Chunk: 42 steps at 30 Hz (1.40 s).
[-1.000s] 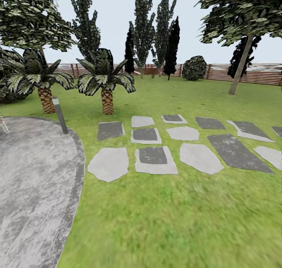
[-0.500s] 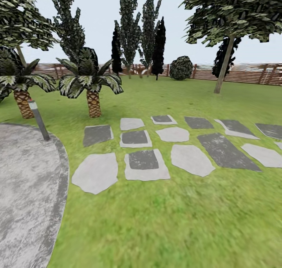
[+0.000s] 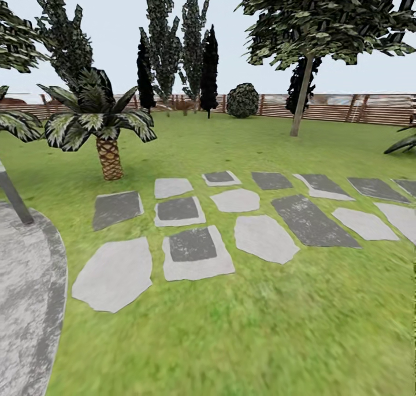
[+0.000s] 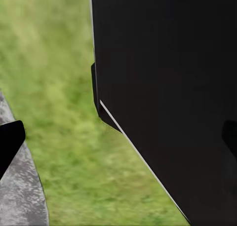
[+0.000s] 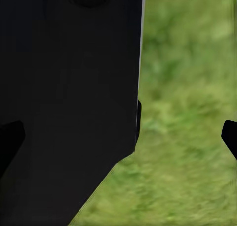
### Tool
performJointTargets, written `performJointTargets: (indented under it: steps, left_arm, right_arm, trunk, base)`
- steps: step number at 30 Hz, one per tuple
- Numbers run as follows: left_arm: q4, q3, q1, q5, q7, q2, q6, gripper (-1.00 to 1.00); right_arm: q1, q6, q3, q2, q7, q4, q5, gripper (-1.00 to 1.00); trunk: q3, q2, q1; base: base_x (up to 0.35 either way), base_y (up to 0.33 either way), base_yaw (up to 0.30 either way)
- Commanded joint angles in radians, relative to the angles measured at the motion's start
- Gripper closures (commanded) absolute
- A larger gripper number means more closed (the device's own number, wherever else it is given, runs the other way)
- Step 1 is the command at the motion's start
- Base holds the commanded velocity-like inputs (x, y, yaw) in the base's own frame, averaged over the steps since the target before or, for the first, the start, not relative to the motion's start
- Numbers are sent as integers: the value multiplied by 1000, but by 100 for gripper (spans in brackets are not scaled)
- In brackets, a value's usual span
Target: Take the three Easter eggs out of the wicker basket on the lawn in the garden, then place them on the lawn next to a single tree (choose any tree) so that all three eggs are next to the same tree and none are left in the basket.
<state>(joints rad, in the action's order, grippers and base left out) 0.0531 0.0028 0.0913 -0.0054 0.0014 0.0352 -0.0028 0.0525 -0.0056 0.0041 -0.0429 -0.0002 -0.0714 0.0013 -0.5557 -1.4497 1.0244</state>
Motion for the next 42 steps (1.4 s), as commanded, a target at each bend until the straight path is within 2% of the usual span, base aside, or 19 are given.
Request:
performJointTargets:
  steps: [1, 8, 42]
  left_arm:
    - [2, 0, 1, 0, 0, 0, 0, -100]
    - [2, 0, 1, 0, 0, 0, 0, -100]
    - [2, 0, 1, 1, -1, 0, 0, -100]
  right_arm:
    - [1, -1, 0, 0, 0, -2, 0, -100]
    - [1, -1, 0, 0, 0, -2, 0, -100]
    - [2, -1, 0, -1, 0, -2, 0, -100]
  trunk:
    - [-1, 0, 1]
    - [-1, 0, 1]
    - [-1, 0, 1]
  base:
    - [330, 0, -184]
    - [330, 0, -100]
    - [330, 0, -1]
